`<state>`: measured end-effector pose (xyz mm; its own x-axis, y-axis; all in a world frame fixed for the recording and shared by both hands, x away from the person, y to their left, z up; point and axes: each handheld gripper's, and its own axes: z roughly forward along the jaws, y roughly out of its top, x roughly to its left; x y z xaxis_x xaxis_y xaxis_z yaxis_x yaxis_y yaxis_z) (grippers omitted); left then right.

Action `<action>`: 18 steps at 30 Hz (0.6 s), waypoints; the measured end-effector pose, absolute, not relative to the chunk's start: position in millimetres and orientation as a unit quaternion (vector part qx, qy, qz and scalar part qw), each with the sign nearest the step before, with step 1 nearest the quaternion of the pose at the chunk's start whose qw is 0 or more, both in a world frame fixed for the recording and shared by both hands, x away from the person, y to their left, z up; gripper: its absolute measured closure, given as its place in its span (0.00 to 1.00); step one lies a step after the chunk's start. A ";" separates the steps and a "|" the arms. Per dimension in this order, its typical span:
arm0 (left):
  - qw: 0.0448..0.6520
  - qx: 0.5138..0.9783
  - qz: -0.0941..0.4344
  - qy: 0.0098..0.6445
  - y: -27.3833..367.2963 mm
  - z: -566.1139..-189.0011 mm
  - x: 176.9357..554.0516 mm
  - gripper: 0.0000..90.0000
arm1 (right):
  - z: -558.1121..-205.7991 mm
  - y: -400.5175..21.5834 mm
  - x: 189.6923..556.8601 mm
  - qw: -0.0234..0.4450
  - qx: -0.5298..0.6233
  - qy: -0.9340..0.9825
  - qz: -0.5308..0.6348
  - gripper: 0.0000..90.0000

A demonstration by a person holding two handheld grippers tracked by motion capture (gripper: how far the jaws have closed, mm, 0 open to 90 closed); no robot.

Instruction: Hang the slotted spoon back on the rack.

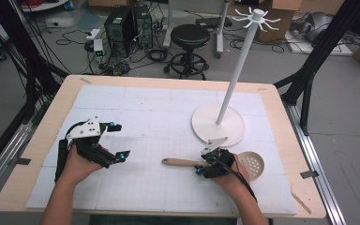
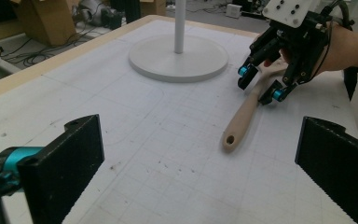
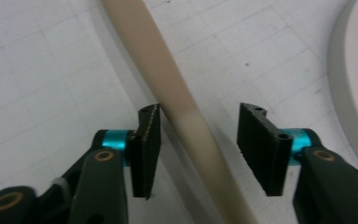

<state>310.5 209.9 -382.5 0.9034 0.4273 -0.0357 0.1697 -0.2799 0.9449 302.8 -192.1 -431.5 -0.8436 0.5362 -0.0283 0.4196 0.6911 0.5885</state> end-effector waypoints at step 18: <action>0.572 0.790 0.112 0.189 211.1 -382.1 310.7 0.02 | -419.5 -178.1 321.8 0.035 0.230 0.949 0.214 0.71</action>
<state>310.7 211.1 -382.1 0.9035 0.4269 -0.0386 0.1702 -0.2747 0.9464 321.8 -178.1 -419.5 -0.8914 0.4521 0.0322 0.4222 0.8023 0.4220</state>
